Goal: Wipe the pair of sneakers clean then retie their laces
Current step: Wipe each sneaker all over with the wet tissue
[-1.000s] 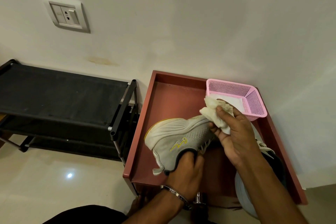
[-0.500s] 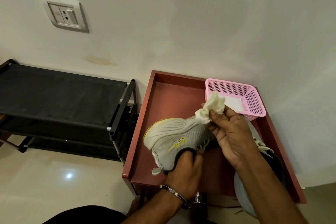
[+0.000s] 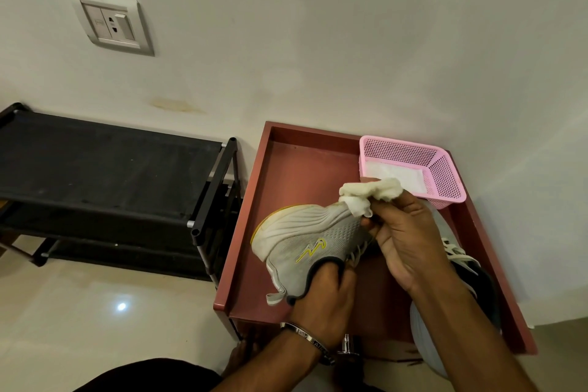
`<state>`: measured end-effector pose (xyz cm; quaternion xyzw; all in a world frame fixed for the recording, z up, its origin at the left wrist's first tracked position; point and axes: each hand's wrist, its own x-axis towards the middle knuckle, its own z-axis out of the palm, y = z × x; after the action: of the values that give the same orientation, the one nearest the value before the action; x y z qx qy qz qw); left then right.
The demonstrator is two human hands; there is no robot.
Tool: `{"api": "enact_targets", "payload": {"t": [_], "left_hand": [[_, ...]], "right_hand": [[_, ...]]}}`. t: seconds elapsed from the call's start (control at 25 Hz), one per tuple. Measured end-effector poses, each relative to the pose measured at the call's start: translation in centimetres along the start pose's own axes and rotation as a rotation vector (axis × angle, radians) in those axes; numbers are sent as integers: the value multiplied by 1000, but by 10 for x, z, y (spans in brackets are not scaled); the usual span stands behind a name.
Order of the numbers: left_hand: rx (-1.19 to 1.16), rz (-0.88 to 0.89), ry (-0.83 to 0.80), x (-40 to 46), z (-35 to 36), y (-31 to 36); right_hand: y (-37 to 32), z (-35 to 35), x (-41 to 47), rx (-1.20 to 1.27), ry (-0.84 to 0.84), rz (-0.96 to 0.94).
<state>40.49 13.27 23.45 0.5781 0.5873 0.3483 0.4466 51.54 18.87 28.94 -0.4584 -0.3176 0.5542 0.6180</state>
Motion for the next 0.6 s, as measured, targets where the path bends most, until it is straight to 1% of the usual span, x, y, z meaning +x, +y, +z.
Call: {"api": "enact_targets", "payload": {"t": [0.12,0.24,0.32,0.44,0.52,0.56,0.6], "left_hand": [[21,-44,-19,0,-1,1],[28,-52,-19,-2,-2,3],[40,-57,-21,-3,-3,5],[48,-54,-36,-2,-2,5],[43,-56,-48,-2,-2,3],[21,-52,-47,-2,0,1],[-1,-39,-38,-2,1,-1]], "right_hand": [[1,0,1,3,-56,-11],[-2,-1,0,46,-131,65],[-2,-4,1,76,-146,75],[3,-6,5,-42,-127,-27],[8,-6,7,-103,-122,-60],[8,-6,6,-139,-91,-92],[9,-8,6,-228,-39,-171]]}}
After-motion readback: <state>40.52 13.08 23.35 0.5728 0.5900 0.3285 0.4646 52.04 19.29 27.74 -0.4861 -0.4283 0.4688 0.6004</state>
